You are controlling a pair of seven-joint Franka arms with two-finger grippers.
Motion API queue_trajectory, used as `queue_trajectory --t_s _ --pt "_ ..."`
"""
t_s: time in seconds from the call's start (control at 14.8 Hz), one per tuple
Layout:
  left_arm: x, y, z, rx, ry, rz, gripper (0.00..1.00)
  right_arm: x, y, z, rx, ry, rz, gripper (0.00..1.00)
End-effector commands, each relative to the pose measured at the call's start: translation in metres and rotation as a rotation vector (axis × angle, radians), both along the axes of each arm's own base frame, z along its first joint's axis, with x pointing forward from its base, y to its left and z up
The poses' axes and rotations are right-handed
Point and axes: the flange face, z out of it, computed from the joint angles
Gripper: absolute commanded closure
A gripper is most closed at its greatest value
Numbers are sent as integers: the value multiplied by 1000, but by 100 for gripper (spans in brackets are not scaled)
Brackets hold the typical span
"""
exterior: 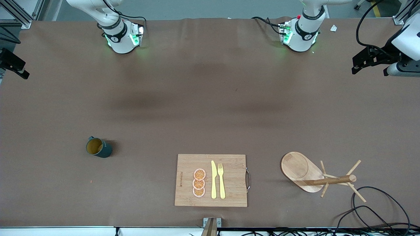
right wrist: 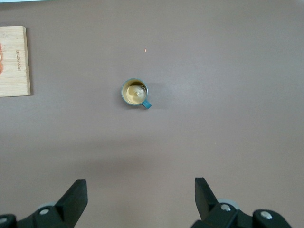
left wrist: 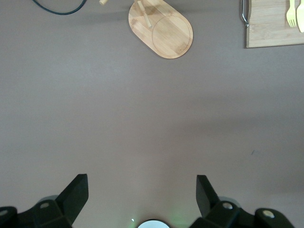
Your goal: Pass cup and hang on rack
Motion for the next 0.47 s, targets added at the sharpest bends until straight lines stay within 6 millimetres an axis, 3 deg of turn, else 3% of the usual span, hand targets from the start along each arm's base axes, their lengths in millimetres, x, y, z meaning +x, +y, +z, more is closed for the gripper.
queue_trajectory --t_s 0.0,0.4 --pt "0 0 4 -2 5 -4 0 -3 2 0 -9 -7 -14 0" --pt "1 7 3 -15 5 7 0 -3 3 -1 -9 -6 -14 0"
